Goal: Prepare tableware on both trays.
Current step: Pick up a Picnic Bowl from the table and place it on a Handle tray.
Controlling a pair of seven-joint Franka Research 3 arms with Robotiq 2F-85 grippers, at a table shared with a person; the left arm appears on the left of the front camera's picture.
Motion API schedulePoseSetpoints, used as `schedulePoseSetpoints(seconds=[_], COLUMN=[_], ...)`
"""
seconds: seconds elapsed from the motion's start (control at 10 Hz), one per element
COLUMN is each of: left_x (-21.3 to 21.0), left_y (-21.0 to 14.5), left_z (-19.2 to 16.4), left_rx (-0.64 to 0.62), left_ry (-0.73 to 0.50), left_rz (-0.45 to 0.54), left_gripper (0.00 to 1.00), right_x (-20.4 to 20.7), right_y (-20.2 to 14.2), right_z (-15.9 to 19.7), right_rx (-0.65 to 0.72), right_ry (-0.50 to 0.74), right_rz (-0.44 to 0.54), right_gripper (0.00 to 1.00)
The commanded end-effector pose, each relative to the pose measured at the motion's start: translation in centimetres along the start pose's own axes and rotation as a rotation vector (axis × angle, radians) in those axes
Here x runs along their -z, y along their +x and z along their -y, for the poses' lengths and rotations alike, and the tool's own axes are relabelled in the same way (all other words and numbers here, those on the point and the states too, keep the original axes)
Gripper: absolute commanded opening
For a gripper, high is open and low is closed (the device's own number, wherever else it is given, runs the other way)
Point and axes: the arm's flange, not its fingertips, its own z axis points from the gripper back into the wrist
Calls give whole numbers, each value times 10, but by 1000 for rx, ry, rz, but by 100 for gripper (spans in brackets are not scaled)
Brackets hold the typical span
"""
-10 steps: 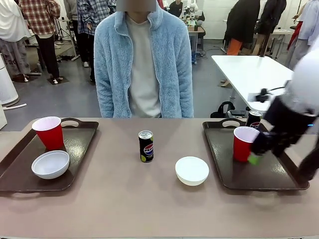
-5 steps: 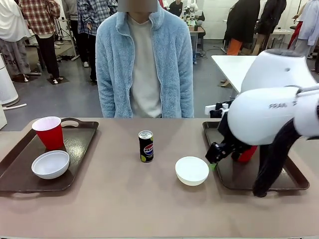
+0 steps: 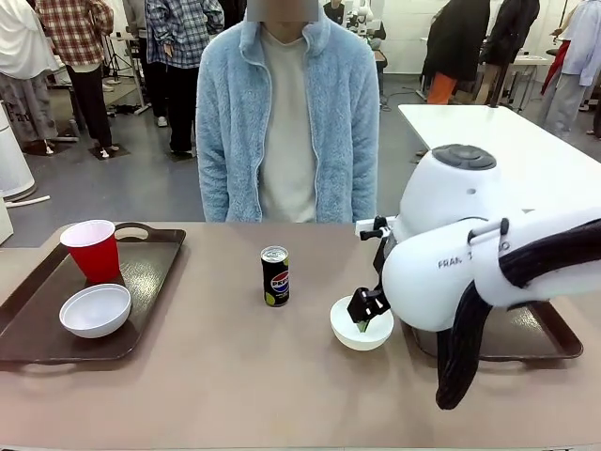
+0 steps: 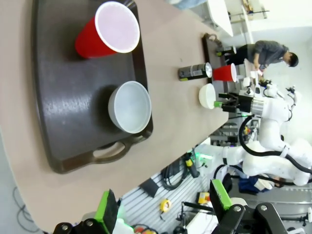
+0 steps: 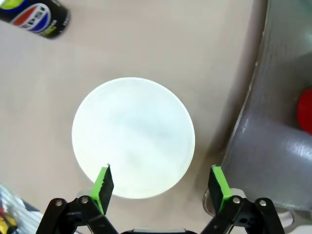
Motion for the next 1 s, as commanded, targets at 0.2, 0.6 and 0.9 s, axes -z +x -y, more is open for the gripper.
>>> schedulePoseSetpoints(seconds=[0.2,0.6,0.9], left_x=[-1,-1,-1], left_y=[0,0,0], left_z=[2,2,2], left_rx=[-18,-18,-18], left_ry=[4,4,4], left_rz=[12,12,12], left_gripper=[100,100,100], right_x=[11,10,9], right_y=[-1,-1,-2], right_z=[-4,-2,0], right_rx=[53,47,54], right_ry=[-26,17,27], right_rz=[-7,-36,-47], right_gripper=[100,0,3])
